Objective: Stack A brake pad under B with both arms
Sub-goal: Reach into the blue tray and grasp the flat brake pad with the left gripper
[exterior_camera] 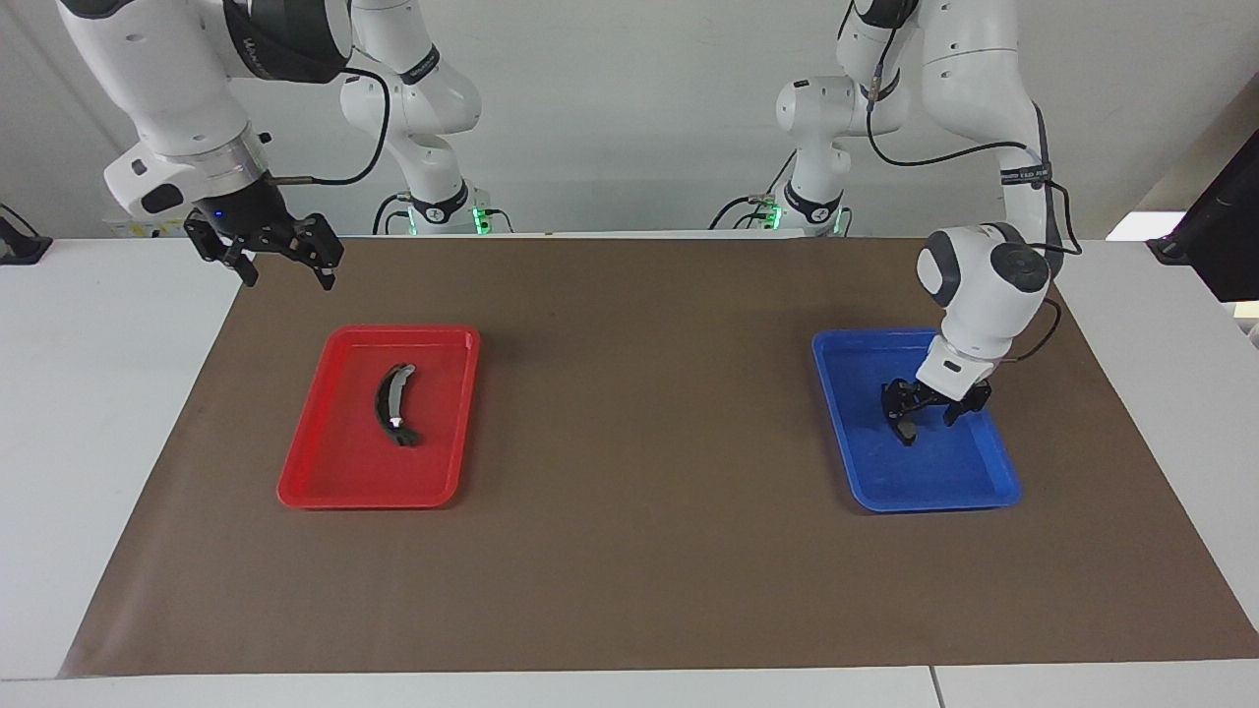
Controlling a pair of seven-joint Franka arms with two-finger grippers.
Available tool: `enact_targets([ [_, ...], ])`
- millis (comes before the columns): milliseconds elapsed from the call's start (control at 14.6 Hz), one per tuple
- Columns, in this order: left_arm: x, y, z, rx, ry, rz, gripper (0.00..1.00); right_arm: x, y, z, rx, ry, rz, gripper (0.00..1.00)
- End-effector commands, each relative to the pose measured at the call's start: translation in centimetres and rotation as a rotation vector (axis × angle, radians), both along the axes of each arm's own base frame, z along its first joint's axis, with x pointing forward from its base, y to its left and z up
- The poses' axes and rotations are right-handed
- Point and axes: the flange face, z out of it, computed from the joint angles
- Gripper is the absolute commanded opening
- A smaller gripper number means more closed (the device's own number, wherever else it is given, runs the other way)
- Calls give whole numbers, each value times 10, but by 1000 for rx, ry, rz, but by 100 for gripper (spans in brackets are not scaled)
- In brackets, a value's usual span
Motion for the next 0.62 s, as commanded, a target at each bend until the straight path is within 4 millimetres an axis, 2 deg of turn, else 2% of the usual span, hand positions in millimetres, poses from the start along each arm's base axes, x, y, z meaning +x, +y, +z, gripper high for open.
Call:
enact_targets([
  [0, -10, -1, -9, 5, 3, 26, 97, -1, 9, -30, 3, -7, 73, 100],
  [206, -10, -1, -13, 5, 12, 29, 97, 6, 11, -67, 7, -3, 105, 100],
  [343, -11, -2, -14, 6, 22, 28, 95, 5, 20, -92, 7, -18, 124, 100],
  [412, -12, -2, -14, 6, 25, 25, 89, 4, 20, -105, 8, -24, 124, 100],
  [549, -12, -2, -11, 6, 28, 20, 63, -1, 21, -140, 8, -43, 128, 100],
])
